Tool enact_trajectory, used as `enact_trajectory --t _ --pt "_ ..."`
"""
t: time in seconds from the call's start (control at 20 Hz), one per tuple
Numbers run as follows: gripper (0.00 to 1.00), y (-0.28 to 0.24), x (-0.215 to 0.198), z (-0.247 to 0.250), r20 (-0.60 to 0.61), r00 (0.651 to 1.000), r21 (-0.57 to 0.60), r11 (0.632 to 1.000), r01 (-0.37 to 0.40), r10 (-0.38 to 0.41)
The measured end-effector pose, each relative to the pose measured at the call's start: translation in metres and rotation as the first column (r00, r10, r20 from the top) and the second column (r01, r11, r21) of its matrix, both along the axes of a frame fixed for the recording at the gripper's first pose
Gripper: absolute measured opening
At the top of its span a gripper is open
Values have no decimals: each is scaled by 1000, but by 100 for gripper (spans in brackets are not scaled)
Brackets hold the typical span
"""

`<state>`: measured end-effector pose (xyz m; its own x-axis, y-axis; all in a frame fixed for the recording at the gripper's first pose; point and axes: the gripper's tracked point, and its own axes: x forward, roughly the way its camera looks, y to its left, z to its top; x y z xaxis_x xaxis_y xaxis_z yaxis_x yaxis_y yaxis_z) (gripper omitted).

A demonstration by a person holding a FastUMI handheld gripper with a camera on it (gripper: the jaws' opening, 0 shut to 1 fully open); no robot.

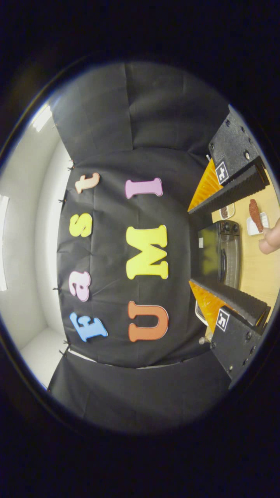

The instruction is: Open the toaster oven, put the food inside, and close the toaster oven door.

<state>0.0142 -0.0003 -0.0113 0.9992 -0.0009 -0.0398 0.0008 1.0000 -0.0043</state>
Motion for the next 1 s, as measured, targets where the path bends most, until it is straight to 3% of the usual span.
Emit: enact_trajectory --t 0.15,0.3,0.7,1.0 --pt "100 12 13 -11 13 999 3 999 -42 42" --pt "100 19 43 -40 7 998 -65 996 -57 57" --pt "100 28 174 -174 -122 992 -60 998 -34 26" --pt "100 47 235 -207 -199 978 -45 997 -71 61"
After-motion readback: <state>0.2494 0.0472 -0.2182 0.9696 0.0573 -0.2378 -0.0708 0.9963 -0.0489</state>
